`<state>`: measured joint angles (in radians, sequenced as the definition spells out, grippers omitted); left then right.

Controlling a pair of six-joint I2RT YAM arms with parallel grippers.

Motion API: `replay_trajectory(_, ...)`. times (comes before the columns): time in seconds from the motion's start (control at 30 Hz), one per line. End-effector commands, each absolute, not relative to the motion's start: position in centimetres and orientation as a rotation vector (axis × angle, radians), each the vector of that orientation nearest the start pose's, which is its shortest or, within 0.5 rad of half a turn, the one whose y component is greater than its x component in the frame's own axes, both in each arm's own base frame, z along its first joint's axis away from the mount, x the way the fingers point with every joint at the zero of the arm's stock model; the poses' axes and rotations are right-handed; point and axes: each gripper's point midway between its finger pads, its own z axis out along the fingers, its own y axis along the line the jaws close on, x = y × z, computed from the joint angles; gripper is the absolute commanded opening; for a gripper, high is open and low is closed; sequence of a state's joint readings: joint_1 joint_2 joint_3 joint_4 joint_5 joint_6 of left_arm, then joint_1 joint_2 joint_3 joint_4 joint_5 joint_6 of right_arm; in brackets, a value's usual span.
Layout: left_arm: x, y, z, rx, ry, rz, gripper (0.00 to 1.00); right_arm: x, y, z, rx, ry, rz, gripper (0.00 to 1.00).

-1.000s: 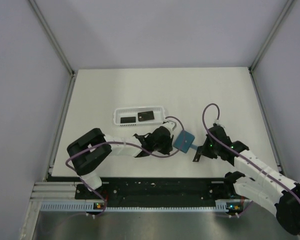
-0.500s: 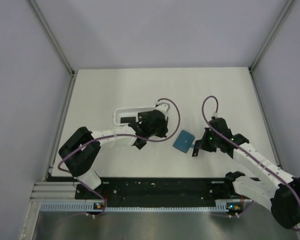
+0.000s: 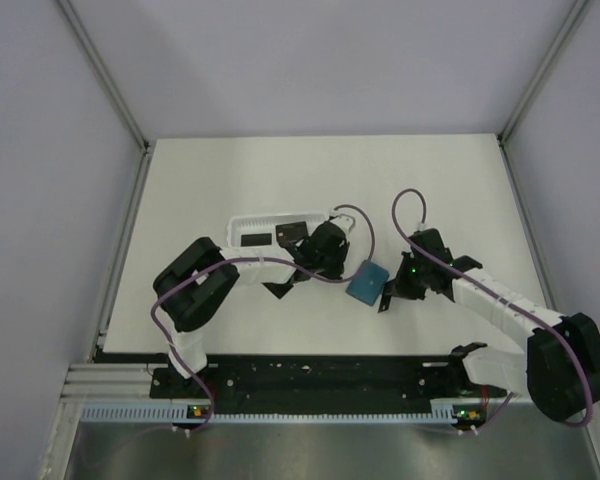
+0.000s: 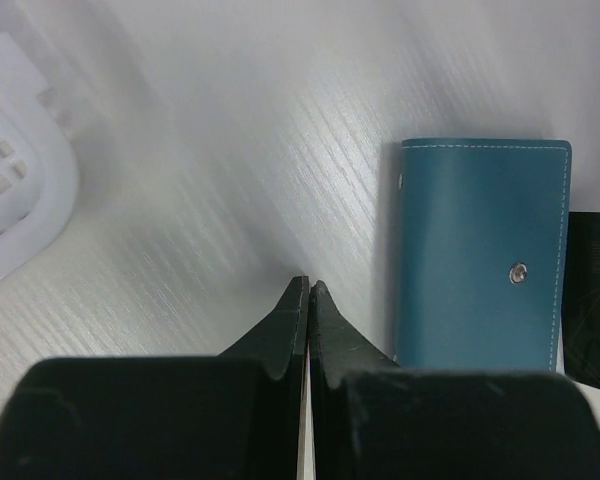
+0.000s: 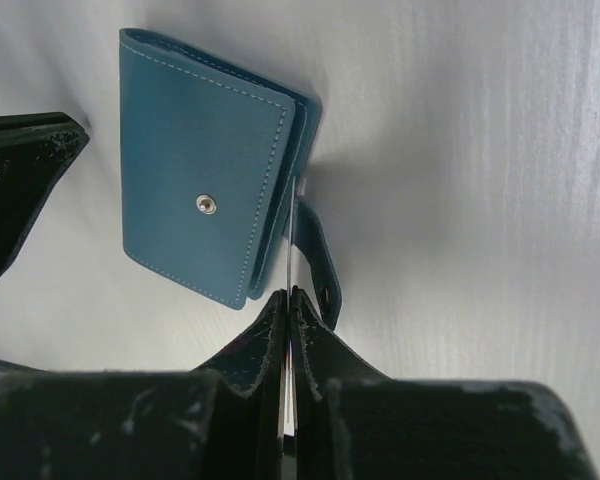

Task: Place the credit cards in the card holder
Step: Open the card holder at the center of the board.

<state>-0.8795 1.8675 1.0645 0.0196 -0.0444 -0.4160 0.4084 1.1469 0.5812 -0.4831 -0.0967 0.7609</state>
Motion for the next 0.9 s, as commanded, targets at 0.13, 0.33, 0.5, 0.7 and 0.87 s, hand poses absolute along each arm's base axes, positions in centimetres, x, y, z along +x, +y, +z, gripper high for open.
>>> replay_trajectory(0.13,27.5,-37.4,3.3,0.589,2.347,-0.669,0.00,23.7,17.0,6.7,0.329,2.606,0.714,0.00)
replay_trajectory(0.33,24.7,-37.4,2.7,0.637,2.367,-0.705,0.00,23.8,18.6,6.4,0.247,2.617,0.826,0.00)
replay_trajectory(0.5,22.5,-34.7,1.8,0.564,2.415,-0.688,0.00,23.4,19.1,6.6,0.227,2.609,0.862,0.00)
replay_trajectory(0.7,19.7,-31.3,0.4,0.439,2.474,-0.681,0.00,22.4,19.6,7.1,0.188,2.601,0.893,0.00)
replay_trajectory(0.87,19.3,-29.9,0.6,0.381,2.476,-0.631,0.00,21.4,20.1,7.6,0.142,2.581,0.937,0.00)
